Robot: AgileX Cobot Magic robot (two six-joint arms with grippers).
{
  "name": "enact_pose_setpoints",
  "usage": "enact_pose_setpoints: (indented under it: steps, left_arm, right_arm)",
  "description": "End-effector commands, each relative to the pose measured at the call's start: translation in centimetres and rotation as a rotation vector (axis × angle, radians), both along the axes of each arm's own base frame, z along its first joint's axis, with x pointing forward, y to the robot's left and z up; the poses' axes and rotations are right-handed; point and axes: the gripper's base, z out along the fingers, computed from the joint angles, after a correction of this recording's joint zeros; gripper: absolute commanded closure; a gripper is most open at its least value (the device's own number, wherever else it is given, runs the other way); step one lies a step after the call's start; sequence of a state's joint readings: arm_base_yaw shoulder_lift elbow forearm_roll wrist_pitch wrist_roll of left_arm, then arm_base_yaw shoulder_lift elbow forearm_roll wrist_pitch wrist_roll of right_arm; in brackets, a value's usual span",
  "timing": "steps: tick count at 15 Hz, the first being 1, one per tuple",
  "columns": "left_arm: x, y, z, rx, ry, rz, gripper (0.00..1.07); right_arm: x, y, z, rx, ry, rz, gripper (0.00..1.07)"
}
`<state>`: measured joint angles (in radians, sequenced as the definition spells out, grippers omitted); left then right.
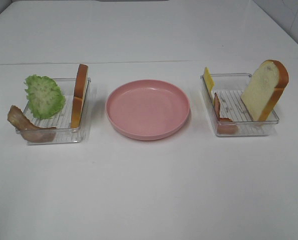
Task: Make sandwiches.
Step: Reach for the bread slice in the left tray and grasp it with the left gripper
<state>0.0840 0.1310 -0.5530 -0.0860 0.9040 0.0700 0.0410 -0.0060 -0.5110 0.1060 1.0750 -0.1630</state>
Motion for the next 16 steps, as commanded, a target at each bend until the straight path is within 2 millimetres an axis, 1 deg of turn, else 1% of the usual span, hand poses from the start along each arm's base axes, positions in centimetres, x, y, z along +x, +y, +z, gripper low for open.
enact_pose_setpoints:
  steps: [1, 5, 6, 7, 8, 9, 10, 11, 12, 14, 15, 16]
  left_arm:
    - [3.4, 0.2, 1.7, -0.042, -0.006, 0.009, 0.36]
    - [11.8, 0.5, 3.4, -0.138, 0.207, -0.002, 0.36]
    - [13.1, 0.5, 3.6, -0.147, 0.240, -0.003, 0.36]
    - [15.6, 0.7, 4.0, -0.161, 0.300, -0.005, 0.36]
    - [20.2, 0.7, 4.0, -0.217, 0.428, -0.021, 0.36]
    - [22.6, 0.6, 3.5, -0.247, 0.505, -0.030, 0.36]
    - [24.4, 0.5, 3.4, -0.273, 0.566, -0.044, 0.36]
    - [25.8, 0.6, 3.1, -0.279, 0.610, -0.053, 0.36]
    - [27.7, 0.6, 2.3, -0.283, 0.692, -0.067, 0.36]
    - [31.5, 0.8, 1.4, -0.289, 0.802, -0.087, 0.36]
    - [33.2, 0.5, 0.8, -0.286, 0.835, -0.098, 0.36]
    - [35.0, -0.4, 0.3, -0.277, 0.870, -0.126, 0.36]
  right_arm:
    - [-0.1, 0.0, 0.0, 0.006, -0.018, -0.011, 0.34]
    - [-0.1, 0.0, 0.0, 0.006, -0.018, -0.011, 0.34]
    - [-0.1, 0.0, 0.0, 0.006, -0.018, -0.011, 0.34]
    - [-0.1, 0.0, 0.0, 0.006, -0.018, -0.011, 0.34]
    - [-0.1, 0.0, 0.0, 0.006, -0.018, -0.011, 0.34]
    - [-0.1, 0.0, 0.0, 0.006, -0.018, -0.011, 0.34]
    - [-0.1, 0.0, 0.0, 0.006, -0.018, -0.011, 0.34]
    - [-0.1, 0.0, 0.0, 0.006, -0.018, -0.011, 0.34]
    - [-0.1, 0.0, 0.0, 0.006, -0.018, -0.011, 0.34]
    - [-0.1, 0.0, 0.0, 0.006, -0.018, -0.011, 0.34]
    - [-0.1, 0.0, 0.0, 0.006, -0.018, -0.011, 0.34]
    - [-0.1, 0.0, 0.0, 0.007, -0.018, -0.011, 0.34]
